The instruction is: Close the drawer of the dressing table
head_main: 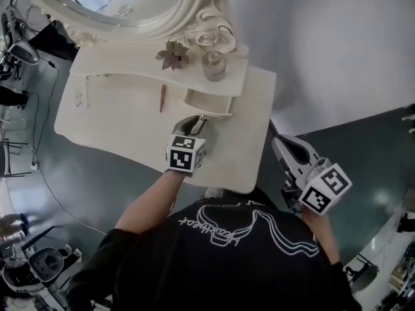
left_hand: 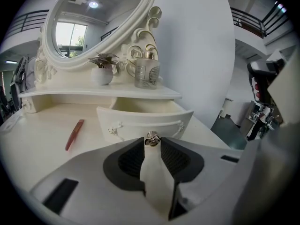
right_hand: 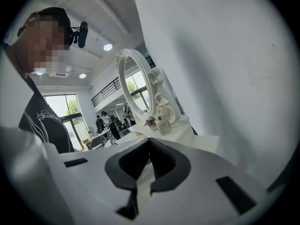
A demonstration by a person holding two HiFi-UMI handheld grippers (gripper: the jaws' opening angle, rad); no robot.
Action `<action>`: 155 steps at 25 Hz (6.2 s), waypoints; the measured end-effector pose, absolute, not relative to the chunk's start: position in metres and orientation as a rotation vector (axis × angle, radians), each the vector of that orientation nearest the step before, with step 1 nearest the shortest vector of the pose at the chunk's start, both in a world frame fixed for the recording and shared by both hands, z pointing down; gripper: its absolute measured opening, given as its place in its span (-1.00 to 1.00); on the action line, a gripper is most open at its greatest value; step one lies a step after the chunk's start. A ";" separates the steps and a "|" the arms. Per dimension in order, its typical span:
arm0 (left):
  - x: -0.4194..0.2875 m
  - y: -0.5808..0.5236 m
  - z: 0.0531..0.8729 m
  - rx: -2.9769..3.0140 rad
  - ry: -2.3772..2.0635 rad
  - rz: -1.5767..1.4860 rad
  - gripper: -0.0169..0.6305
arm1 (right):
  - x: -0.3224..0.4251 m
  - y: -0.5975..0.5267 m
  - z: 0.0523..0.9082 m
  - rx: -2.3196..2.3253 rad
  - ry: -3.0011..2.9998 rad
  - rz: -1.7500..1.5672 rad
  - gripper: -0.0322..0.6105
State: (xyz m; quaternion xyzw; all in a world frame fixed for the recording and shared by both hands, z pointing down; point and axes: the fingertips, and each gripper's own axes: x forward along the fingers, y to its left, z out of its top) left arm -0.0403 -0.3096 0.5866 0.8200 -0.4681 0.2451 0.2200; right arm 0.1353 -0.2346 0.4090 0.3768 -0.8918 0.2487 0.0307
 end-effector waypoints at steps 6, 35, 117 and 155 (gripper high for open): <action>-0.039 -0.311 0.585 2.260 -1.303 0.656 -0.64 | 0.132 -0.235 0.412 1.129 -2.748 0.770 -0.89; -0.036 -0.320 0.581 2.259 -1.310 0.673 -0.65 | 0.138 -0.232 0.413 1.107 -2.730 0.791 -0.89; -0.028 -0.252 0.390 2.585 -0.886 0.161 -0.88 | 0.075 -0.206 0.397 1.067 -2.816 0.776 -0.89; -0.073 -0.185 0.364 2.629 -0.790 0.037 -0.93 | 0.004 -0.167 0.369 1.013 -2.913 0.643 -0.89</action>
